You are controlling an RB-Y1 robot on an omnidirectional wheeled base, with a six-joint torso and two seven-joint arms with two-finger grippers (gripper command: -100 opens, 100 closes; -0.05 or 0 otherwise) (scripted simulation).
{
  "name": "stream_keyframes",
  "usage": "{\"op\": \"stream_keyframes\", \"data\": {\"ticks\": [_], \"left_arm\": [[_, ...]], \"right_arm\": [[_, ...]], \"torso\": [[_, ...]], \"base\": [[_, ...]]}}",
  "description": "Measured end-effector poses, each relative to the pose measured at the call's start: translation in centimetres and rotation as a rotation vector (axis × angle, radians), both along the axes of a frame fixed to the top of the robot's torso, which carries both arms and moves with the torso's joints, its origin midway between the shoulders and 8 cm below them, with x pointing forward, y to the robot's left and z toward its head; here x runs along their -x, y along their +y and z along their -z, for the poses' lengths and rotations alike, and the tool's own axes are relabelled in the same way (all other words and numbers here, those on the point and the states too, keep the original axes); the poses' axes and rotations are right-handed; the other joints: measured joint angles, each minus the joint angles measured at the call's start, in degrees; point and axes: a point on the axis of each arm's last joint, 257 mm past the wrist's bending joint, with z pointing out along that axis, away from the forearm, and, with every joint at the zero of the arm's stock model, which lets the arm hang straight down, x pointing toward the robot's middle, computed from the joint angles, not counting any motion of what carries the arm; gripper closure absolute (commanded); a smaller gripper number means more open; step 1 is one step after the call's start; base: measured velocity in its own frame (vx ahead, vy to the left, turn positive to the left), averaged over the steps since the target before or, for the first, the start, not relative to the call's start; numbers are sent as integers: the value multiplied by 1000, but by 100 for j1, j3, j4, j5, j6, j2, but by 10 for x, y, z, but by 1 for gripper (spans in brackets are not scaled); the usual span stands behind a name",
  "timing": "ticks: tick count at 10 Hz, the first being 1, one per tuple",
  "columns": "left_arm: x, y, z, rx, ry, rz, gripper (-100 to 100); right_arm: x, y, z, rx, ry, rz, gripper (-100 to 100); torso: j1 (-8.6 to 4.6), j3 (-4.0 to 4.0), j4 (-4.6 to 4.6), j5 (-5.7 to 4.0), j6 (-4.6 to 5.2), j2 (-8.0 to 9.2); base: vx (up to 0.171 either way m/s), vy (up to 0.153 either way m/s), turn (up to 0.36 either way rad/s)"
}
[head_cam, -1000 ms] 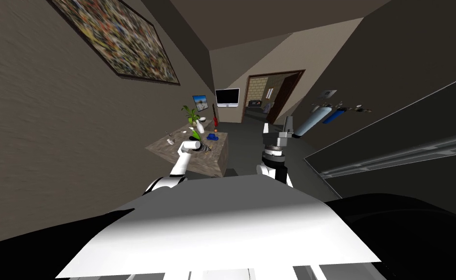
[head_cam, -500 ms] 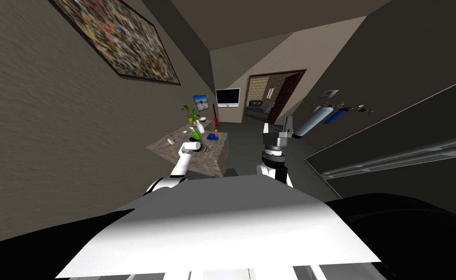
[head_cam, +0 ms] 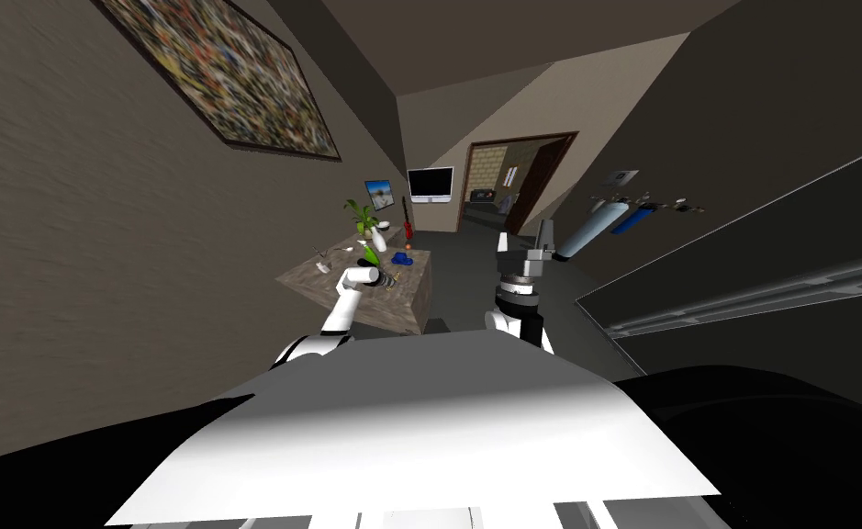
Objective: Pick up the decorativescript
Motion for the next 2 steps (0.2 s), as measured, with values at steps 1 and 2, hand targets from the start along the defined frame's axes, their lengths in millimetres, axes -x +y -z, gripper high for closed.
{"op": "stream_keyframes", "data": {"ticks": [1, 2], "left_arm": [[0, -1, -6, 0, 0, -2, 100], [0, -1, -7, 0, 0, -3, 0]], "right_arm": [[0, 0, 0, 0, 0, 0, 0], [0, 0, 0, 0, 0, 0, 0]], "torso": [[2, 1, -1, 2, 2, 2], [2, -2, -4, 4, 0, 0]], "base": [[-2, 6, -11], [0, 0, 0]]}}
